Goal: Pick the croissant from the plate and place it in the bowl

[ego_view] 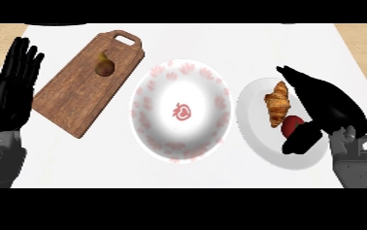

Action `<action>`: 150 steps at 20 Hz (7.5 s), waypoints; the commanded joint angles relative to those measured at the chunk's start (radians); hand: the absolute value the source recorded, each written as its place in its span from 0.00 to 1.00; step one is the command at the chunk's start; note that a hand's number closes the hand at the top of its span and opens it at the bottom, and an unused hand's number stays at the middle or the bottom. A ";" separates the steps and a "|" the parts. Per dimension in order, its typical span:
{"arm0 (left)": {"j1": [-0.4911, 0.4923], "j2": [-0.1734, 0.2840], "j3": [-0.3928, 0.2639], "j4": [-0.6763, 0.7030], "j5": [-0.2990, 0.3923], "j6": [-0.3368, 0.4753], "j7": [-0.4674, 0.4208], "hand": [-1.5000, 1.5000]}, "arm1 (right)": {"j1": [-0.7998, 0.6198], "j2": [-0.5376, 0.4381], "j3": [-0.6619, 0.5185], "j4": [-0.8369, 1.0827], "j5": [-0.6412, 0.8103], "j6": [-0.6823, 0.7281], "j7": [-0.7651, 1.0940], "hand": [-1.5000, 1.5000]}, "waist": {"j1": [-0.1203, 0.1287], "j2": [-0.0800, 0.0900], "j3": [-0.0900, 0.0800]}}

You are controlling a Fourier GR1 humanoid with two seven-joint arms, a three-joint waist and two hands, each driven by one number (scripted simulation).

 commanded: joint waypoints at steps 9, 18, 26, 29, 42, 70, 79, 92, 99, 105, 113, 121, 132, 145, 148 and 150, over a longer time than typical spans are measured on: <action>-0.002 -0.065 0.063 0.052 -0.064 -0.076 -0.033 0.50 | -0.019 0.087 -0.069 0.248 0.179 -0.023 -0.198 0.00 | 0.002 0.001 0.000; 0.022 -0.098 0.061 -0.116 -0.128 -0.030 0.098 0.50 | 0.031 0.076 -0.141 0.346 0.249 -0.098 -0.451 0.00 | 0.002 -0.001 0.000; 0.000 -0.136 0.114 -0.025 -0.138 -0.102 0.047 0.50 | 0.049 0.167 -0.124 0.338 0.343 -0.052 -0.381 0.00 | -0.002 0.000 0.000; -0.047 -0.091 0.178 0.136 -0.118 -0.176 -0.059 0.50 | -0.023 0.167 -0.139 0.519 0.377 -0.128 -0.484 0.00 | 0.000 0.002 0.000; -0.024 -0.150 0.169 0.000 -0.176 -0.142 0.063 0.50 | -0.053 0.205 -0.215 0.748 0.469 -0.205 -0.568 0.00 | 0.001 0.001 0.000; -0.109 -0.195 0.133 0.006 -0.214 -0.136 0.060 0.50 | -0.422 -0.253 -0.261 1.264 0.520 -0.391 -1.625 1.00 | 0.073 0.030 0.005; -0.072 -0.165 0.169 0.018 -0.190 -0.171 0.053 0.50 | -0.603 -0.330 -0.372 1.400 0.399 -0.255 -1.926 1.00 | 0.046 0.015 0.002; -0.046 -0.168 0.185 0.039 -0.195 -0.169 0.022 0.50 | -0.856 -0.221 -0.379 1.347 0.196 0.152 -1.812 1.00 | 0.007 -0.008 -0.002; -0.063 -0.154 0.194 0.000 -0.185 -0.156 0.100 0.50 | -0.930 -0.038 -0.318 1.244 0.132 0.192 -1.560 1.00 | -0.007 -0.016 -0.002; -0.016 -0.168 0.195 0.000 -0.203 -0.146 0.065 0.50 | -0.871 0.066 -0.246 1.048 0.075 0.258 -1.419 1.00 | -0.039 -0.021 -0.001; -0.039 -0.179 0.194 0.034 -0.207 -0.154 0.029 0.50 | -0.738 0.264 -0.173 0.802 0.030 0.234 -1.125 1.00 | -0.025 -0.009 -0.001; -0.070 -0.206 0.169 0.044 -0.224 -0.141 0.048 0.50 | -0.532 0.380 -0.030 0.611 0.193 0.062 -0.986 1.00 | -0.008 0.000 0.000; -0.052 -0.160 0.199 -0.037 -0.195 -0.175 0.101 0.50 | -0.438 0.517 -0.084 0.862 0.072 -0.073 -0.954 0.00 | 0.022 0.007 0.001; -0.042 -0.211 0.162 -0.027 -0.233 -0.148 0.073 0.50 | -0.559 0.448 -0.372 0.990 -0.162 -0.294 -1.038 0.00 | 0.015 0.006 0.000; -0.032 -0.178 0.189 -0.040 -0.193 -0.193 0.083 0.50 | -0.605 0.313 -0.482 1.067 -0.240 -0.210 -1.061 0.00 | 0.025 0.007 0.001; -0.052 -0.203 0.172 -0.006 -0.239 -0.146 0.065 0.50 | -0.625 0.283 -0.505 1.157 -0.250 -0.188 -1.100 0.00 | 0.021 0.010 0.001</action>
